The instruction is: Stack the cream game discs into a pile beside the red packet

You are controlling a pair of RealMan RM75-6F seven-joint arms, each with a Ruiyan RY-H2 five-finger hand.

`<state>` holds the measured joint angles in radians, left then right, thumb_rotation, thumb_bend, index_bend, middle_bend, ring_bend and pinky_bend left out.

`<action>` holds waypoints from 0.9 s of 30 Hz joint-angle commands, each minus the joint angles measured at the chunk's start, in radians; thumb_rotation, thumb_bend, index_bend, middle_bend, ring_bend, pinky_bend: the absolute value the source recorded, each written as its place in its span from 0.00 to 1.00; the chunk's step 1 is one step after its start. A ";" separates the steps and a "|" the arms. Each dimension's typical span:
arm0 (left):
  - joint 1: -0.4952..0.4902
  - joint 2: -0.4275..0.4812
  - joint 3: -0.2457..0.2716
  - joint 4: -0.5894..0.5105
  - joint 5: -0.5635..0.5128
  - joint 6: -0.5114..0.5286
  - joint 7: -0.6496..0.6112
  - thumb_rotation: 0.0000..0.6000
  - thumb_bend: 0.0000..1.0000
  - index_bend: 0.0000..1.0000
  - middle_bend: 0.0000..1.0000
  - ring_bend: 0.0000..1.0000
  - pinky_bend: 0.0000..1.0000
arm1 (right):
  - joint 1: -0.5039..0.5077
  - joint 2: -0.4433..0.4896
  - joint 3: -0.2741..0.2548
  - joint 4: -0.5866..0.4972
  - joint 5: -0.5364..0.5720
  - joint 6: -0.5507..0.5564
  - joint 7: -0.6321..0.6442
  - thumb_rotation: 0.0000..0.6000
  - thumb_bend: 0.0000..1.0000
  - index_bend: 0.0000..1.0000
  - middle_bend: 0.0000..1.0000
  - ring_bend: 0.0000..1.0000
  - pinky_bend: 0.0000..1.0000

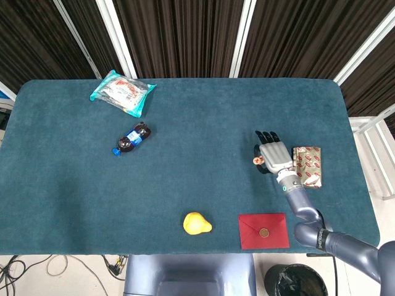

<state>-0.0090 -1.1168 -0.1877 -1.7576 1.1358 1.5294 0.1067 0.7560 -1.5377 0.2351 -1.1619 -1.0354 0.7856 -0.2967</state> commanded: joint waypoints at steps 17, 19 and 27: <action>0.000 -0.001 -0.001 0.000 -0.001 0.001 0.001 1.00 0.63 0.05 0.00 0.00 0.00 | 0.016 -0.004 -0.002 0.038 0.058 -0.013 -0.011 1.00 0.41 0.56 0.00 0.00 0.00; -0.001 -0.001 0.000 0.000 0.000 0.001 0.003 1.00 0.63 0.05 0.00 0.00 0.00 | 0.017 -0.004 -0.002 0.040 0.063 -0.014 -0.010 1.00 0.41 0.56 0.00 0.00 0.00; 0.000 -0.001 0.000 0.000 -0.002 0.000 0.003 1.00 0.63 0.05 0.00 0.00 0.00 | 0.020 -0.007 -0.006 0.050 0.075 -0.016 -0.010 1.00 0.41 0.56 0.00 0.00 0.00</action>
<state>-0.0091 -1.1181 -0.1882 -1.7578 1.1336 1.5296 0.1095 0.7755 -1.5442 0.2294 -1.1117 -0.9608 0.7696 -0.3065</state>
